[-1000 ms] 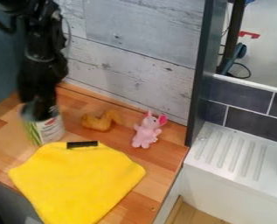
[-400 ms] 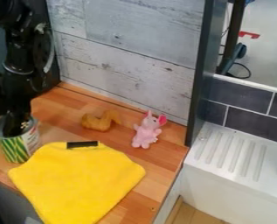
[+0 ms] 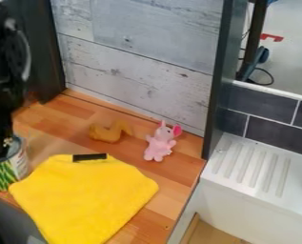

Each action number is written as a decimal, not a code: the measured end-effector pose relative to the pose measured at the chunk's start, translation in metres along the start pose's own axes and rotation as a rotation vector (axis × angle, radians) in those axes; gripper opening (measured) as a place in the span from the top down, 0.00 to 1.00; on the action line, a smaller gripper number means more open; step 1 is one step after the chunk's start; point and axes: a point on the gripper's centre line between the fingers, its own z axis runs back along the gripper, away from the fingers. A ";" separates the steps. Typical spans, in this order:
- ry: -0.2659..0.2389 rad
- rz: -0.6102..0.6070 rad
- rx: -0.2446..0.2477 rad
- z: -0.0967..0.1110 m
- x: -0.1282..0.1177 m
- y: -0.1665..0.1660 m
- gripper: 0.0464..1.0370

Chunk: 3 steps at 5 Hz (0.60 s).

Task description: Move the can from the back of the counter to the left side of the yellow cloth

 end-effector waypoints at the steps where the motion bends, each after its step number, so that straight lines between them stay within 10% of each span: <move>1: -0.107 0.019 -0.041 0.033 -0.013 -0.006 0.04; 3: -0.253 0.008 -0.070 0.079 -0.040 -0.036 0.04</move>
